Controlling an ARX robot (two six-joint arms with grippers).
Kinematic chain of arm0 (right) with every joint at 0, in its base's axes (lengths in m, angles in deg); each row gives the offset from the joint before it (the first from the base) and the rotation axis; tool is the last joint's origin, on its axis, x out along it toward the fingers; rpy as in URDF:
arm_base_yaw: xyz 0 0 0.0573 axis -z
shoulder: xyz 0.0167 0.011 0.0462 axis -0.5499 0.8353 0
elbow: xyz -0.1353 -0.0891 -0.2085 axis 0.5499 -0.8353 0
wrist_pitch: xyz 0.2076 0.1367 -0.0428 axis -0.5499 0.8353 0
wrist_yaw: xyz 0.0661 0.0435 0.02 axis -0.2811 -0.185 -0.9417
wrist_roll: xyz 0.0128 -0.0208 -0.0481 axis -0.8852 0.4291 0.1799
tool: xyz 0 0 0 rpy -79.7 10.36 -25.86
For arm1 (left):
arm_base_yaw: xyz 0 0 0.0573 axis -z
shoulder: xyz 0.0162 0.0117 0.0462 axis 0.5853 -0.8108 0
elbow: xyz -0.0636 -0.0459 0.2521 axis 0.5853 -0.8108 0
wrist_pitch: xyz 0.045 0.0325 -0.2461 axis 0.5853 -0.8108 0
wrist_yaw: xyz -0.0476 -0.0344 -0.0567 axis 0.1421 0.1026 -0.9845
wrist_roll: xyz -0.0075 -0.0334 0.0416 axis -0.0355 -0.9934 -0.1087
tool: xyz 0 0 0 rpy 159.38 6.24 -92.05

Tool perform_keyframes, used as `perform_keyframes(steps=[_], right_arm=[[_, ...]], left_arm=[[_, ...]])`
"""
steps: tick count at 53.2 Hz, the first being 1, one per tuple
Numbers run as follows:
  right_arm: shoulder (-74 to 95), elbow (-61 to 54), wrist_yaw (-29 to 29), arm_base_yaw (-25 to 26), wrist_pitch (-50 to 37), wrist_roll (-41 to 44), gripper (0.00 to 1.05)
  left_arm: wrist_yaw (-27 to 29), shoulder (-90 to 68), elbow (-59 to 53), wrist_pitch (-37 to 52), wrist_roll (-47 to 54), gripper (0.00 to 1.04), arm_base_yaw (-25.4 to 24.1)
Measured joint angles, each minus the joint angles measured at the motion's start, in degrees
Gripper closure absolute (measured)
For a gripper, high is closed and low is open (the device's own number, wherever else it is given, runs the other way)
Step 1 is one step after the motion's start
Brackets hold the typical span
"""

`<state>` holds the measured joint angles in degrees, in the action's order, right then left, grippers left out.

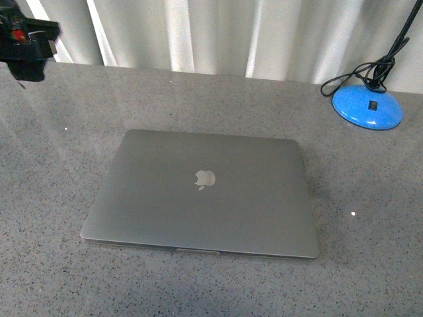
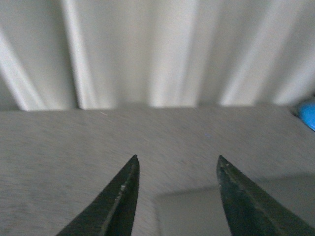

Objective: Close laptop

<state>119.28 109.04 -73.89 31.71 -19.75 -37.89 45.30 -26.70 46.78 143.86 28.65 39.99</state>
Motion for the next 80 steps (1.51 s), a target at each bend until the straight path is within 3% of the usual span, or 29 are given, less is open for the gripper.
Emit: perform_keyframes(steps=[2,3,5,7,9,14,21,34,55,80], right_arm=[[0.20,-0.33,1.07,-0.28,-0.57,-1.07,0.30],[0.26,-1.16,4.04,-0.87,-3.04,-2.91,0.32],[-0.22,-4.87,13.60,-1.73,-11.52,-9.68,0.42],[-1.53,-7.91,17.99,-1.75,-15.65,-15.02,0.51],[-3.21,-10.45,18.43,-1.03,-17.18,-18.51,0.60],[-7.06,-15.54,16.13,1.27,-18.10,-22.34,0.83],[-10.62,-19.41,16.06,1.62,-18.21,-23.37,1.04],[-18.12,-24.94,15.96,1.62,-16.52,-23.93,1.04],[-33.51,-31.80,16.06,1.62,-8.90,-24.13,1.04],[-46.45,-31.95,16.13,1.62,2.75,-24.30,1.04]], left_arm=[[6.19,0.22,-2.56,5.18,-0.02,0.69,0.09],[8.39,0.94,-3.91,6.82,-0.07,0.73,0.02],[9.94,3.23,-6.38,7.74,-0.17,0.82,-0.46],[10.01,6.58,-8.96,7.78,-0.20,0.93,-0.74],[9.55,8.96,-10.93,7.58,-0.28,1.01,-0.81],[6.49,16.28,-14.64,2.40,-0.24,1.01,-2.93],[6.62,23.85,-17.64,-0.76,-0.24,1.01,-4.09],[6.45,34.58,-22.71,-6.67,-0.22,1.01,-4.09],[6.45,58.38,-27.34,-25.40,-0.24,1.01,-4.09],[6.43,74.86,-27.39,-40.33,-0.22,1.01,-4.09]])
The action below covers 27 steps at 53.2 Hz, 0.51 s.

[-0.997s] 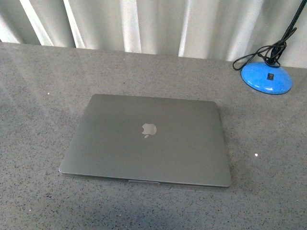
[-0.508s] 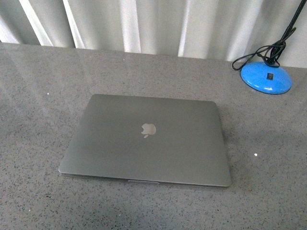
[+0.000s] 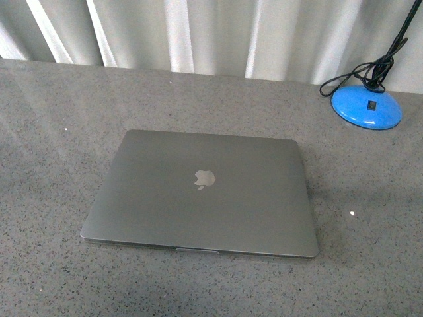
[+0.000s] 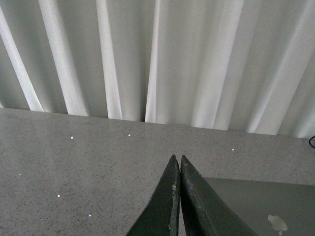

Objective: Close laptop

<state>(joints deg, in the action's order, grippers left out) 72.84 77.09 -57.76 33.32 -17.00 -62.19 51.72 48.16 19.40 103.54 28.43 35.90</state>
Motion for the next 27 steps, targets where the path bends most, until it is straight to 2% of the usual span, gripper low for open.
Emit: perform_keyframes(steps=[27], right_arm=[[-12.44,0.02,0.02,0.00,12.61,-0.13,1.04]], left_arm=[[0.00,13.07,0.00,-12.96,-0.02,1.01,0.00]])
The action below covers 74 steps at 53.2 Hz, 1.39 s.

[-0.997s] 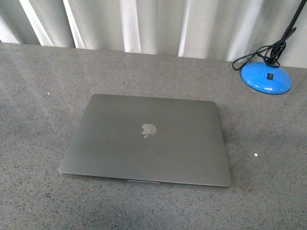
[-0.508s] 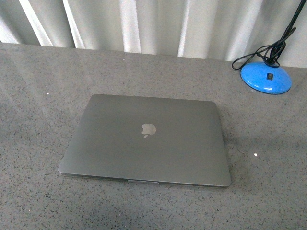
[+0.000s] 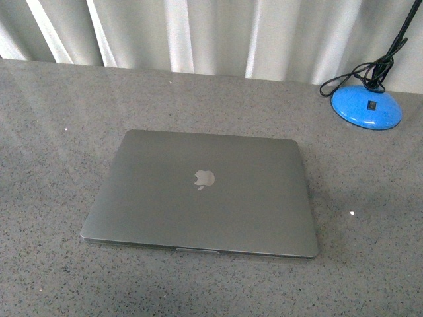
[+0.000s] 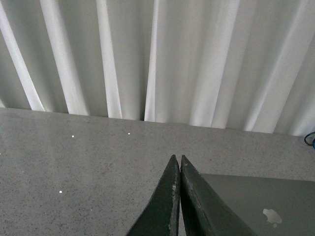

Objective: Close laptop

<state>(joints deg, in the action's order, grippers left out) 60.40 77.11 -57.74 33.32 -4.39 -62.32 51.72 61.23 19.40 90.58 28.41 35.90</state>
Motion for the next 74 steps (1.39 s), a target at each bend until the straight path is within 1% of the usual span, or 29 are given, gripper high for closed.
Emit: perform_keyframes(steps=[1,3,5,10,12,27,28,30,32,33,36,40,42,45,46,47,49,50,52,56,57,59,60,64,74], right_arm=[[-2.34,0.00,0.00,0.00,3.56,0.00,1.04],[-5.77,0.00,0.00,0.00,7.52,0.00,1.04],[-7.41,0.00,0.02,0.00,7.85,0.00,1.04],[-8.00,0.00,0.02,0.00,8.02,0.00,1.04],[-8.00,0.00,0.02,0.00,8.09,-0.02,1.04],[-8.00,0.00,0.02,0.00,8.15,-0.02,1.04],[-8.02,0.00,0.02,0.00,8.13,0.00,1.04],[-8.02,0.00,0.00,0.00,8.13,0.00,1.00],[-8.02,0.00,0.02,0.00,8.15,0.00,0.93],[-8.02,0.00,0.02,0.00,8.15,0.00,0.92],[-8.02,0.00,0.00,0.00,8.15,0.00,0.81],[-8.02,0.00,0.00,0.00,8.15,0.00,0.69],[-8.02,0.00,0.00,0.00,8.15,0.00,0.60],[-8.02,0.00,0.02,0.00,8.15,0.00,0.49],[-8.02,0.00,0.02,0.00,8.15,0.00,0.46],[-8.02,0.00,0.02,0.00,8.15,0.00,0.44],[-8.02,0.00,0.02,0.00,8.15,0.00,0.37],[-8.02,0.00,0.02,0.00,8.15,0.00,0.35],[-8.02,0.00,0.00,0.00,8.15,0.00,0.28],[-8.02,0.00,0.00,0.00,8.15,0.00,0.16],[-8.02,0.00,0.00,0.00,8.15,0.00,0.14],[-8.02,0.00,0.00,0.00,8.15,-0.07,0.08],[-8.02,0.00,0.00,0.00,8.15,-0.07,0.08],[-8.02,0.00,0.02,0.00,8.15,-0.13,0.11],[-8.02,0.00,0.00,0.00,8.15,-0.22,0.10]], left_arm=[[0.00,0.24,0.00,-0.28,0.00,1.01,0.00],[0.00,1.07,0.00,-1.07,0.00,1.01,0.00],[0.02,1.57,0.00,-1.68,0.00,1.01,0.00],[-0.02,8.24,0.00,-10.25,0.00,1.01,0.00],[0.00,9.90,0.00,-11.15,0.00,1.01,0.00],[0.00,11.15,0.00,-11.61,-0.02,1.01,0.00],[-0.02,11.17,0.00,-11.61,-0.07,0.99,0.00],[0.00,11.21,0.00,-11.61,-0.04,0.94,0.00],[0.00,11.21,0.00,-11.61,-0.04,0.87,0.00],[0.00,11.23,0.00,-11.61,-0.04,0.85,0.00],[0.00,11.23,0.00,-11.61,-0.04,0.74,0.00],[0.00,11.26,0.00,-11.61,-0.04,0.63,0.00],[0.00,11.26,0.00,-11.61,-0.04,0.53,0.00],[-0.02,11.26,0.00,-11.61,-0.04,0.42,0.00],[0.00,11.26,0.00,-11.61,-0.04,0.40,0.00],[0.00,11.26,0.00,-11.61,-0.04,0.37,0.00],[0.00,11.26,0.00,-11.61,-0.04,0.30,0.00],[0.00,11.26,0.00,-11.61,-0.04,0.28,0.00],[0.00,11.26,0.00,-11.61,-0.04,0.21,0.00],[0.00,11.26,0.00,-11.61,-0.04,0.10,0.00],[0.00,11.26,0.00,-11.61,-0.02,0.07,0.00],[0.00,11.26,0.00,-11.61,0.02,0.05,0.00],[-0.02,11.26,0.00,-11.61,0.02,0.06,0.00],[-0.02,11.26,0.00,-11.61,0.00,0.07,0.00],[0.00,11.26,0.00,-11.61,0.00,0.07,0.00]])
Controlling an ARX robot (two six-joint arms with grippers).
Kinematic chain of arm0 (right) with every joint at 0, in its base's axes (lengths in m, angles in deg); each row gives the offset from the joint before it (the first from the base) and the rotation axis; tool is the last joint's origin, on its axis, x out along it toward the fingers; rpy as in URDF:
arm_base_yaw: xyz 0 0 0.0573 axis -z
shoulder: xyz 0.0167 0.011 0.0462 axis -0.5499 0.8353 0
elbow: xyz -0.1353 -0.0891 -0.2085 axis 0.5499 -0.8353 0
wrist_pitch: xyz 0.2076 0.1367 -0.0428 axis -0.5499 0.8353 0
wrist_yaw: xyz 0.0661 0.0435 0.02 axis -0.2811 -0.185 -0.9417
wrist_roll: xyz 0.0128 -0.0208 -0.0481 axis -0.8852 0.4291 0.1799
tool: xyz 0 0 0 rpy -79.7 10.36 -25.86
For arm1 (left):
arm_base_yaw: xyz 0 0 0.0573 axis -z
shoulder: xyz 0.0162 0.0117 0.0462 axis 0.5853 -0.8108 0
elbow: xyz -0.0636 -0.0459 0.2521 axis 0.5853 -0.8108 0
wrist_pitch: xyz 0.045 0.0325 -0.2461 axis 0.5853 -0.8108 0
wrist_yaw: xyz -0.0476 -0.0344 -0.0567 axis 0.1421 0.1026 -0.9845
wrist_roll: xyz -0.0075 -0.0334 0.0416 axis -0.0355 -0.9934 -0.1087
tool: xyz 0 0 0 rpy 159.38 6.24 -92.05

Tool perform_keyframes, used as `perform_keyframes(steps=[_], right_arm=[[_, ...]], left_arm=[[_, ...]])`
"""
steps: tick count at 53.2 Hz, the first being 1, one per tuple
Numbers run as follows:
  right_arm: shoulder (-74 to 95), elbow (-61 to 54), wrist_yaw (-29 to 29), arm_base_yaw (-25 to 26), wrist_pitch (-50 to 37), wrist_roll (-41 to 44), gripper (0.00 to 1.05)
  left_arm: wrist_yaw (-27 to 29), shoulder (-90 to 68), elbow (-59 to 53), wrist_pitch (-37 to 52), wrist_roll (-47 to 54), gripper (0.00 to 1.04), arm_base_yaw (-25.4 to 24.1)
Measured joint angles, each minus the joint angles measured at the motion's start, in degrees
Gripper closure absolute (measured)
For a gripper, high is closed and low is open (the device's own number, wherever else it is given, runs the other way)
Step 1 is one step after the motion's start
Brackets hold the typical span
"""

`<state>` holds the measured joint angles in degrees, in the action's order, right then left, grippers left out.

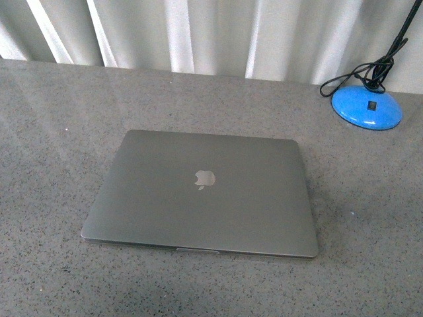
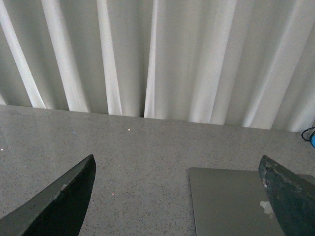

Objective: Close laptop

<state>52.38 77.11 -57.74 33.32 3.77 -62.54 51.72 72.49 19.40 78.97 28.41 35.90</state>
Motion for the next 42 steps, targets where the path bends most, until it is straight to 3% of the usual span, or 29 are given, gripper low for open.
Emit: perform_keyframes(steps=[42], right_arm=[[0.00,0.00,0.00,0.00,0.00,0.00,0.10]], left_arm=[[0.00,0.00,0.00,0.00,0.00,0.07,0.00]])
